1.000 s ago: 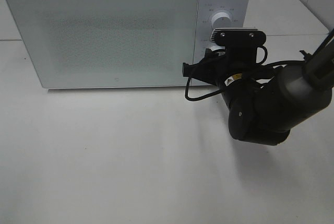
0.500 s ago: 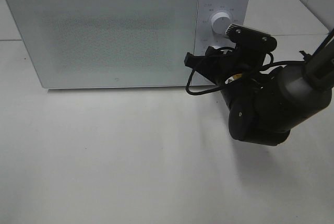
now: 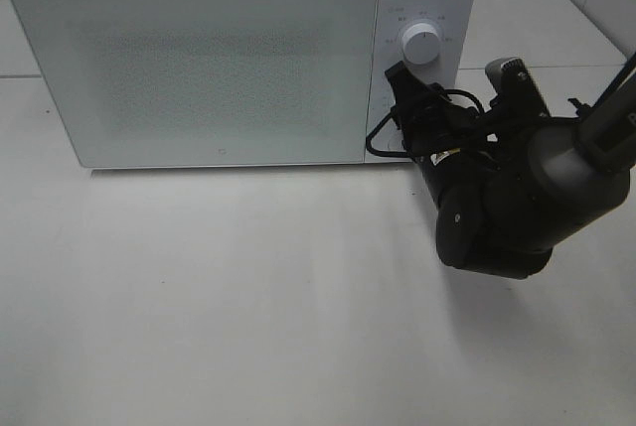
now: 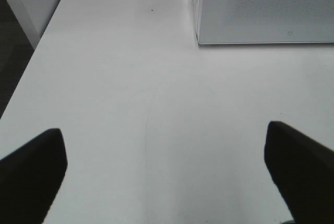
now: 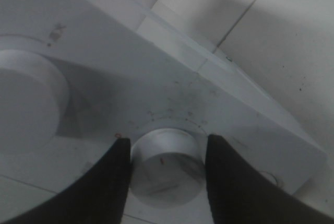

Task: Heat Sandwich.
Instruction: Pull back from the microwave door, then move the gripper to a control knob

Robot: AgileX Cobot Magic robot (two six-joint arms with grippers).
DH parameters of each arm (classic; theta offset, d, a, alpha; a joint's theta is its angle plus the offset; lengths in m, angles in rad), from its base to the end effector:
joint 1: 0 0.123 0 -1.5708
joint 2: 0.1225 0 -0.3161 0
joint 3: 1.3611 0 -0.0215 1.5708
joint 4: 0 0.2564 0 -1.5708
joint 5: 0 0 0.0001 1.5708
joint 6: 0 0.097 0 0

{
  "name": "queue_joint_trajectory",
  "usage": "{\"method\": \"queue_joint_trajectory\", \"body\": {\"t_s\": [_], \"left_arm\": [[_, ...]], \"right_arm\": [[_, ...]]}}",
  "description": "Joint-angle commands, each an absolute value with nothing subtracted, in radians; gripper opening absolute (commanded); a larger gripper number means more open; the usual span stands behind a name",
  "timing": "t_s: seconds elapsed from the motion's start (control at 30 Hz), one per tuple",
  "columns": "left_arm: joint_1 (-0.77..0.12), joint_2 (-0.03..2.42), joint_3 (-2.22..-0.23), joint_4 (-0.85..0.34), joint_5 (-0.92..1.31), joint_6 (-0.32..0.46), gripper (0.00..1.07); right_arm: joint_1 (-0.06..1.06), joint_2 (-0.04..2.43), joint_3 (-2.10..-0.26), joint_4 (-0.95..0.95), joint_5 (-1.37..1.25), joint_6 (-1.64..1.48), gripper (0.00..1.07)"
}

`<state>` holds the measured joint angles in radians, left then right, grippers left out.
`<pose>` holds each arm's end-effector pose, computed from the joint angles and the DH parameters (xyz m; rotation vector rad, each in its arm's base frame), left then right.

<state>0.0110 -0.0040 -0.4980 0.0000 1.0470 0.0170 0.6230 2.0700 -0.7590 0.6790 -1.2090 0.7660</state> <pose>-0.0257 -0.0003 0.2778 0.0061 2.0286 0.0177 0.3334 0.1694 0.1378 0.8117 1.5045 0.7348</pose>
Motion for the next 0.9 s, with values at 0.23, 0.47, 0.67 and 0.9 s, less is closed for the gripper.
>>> {"method": "queue_joint_trajectory", "body": {"t_s": [0.23,0.47,0.67,0.9], "left_arm": [[0.012,-0.030,-0.494,0.000,1.037,0.017,0.98],[0.012,-0.030,-0.494,0.000,1.037,0.017,0.98],[0.012,-0.030,-0.494,0.000,1.037,0.017,0.98],[0.012,-0.030,-0.494,0.000,1.037,0.017,0.98]], "right_arm": [[0.627,2.064,-0.770,0.614,-1.326,0.927,0.00],[0.627,2.064,-0.770,0.633,-1.327,1.134,0.00],[0.627,2.064,-0.770,0.640,-1.330,1.294,0.00],[0.627,2.064,-0.785,0.668,-1.346,1.503,0.00]]}}
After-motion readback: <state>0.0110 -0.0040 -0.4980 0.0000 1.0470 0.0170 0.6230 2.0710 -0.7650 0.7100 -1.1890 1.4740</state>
